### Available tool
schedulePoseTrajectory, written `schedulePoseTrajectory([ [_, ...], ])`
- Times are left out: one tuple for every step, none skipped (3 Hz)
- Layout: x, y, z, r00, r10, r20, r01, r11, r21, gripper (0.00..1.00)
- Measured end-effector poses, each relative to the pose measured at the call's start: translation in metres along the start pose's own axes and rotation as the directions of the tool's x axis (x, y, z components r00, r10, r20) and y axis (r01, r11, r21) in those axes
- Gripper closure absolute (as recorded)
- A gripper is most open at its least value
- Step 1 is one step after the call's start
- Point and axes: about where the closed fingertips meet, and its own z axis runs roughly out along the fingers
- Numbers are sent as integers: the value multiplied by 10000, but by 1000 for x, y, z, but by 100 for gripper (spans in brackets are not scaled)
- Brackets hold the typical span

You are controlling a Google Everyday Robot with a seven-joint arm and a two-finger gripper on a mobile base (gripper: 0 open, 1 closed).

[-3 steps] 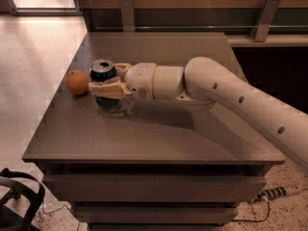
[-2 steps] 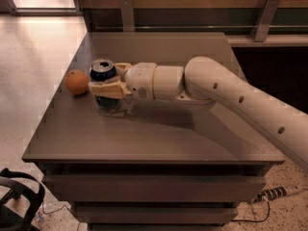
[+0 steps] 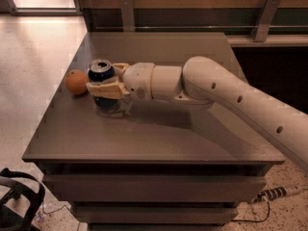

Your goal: Move pepsi can near orange

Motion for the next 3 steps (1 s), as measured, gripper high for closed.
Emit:
schedulePoseTrajectory([
  [-1, 2, 2, 10000, -10, 2, 10, 10000, -38, 13],
  [-1, 3, 3, 10000, -19, 3, 19, 10000, -73, 0],
  [-1, 3, 3, 10000, -19, 3, 19, 10000, -75, 0],
])
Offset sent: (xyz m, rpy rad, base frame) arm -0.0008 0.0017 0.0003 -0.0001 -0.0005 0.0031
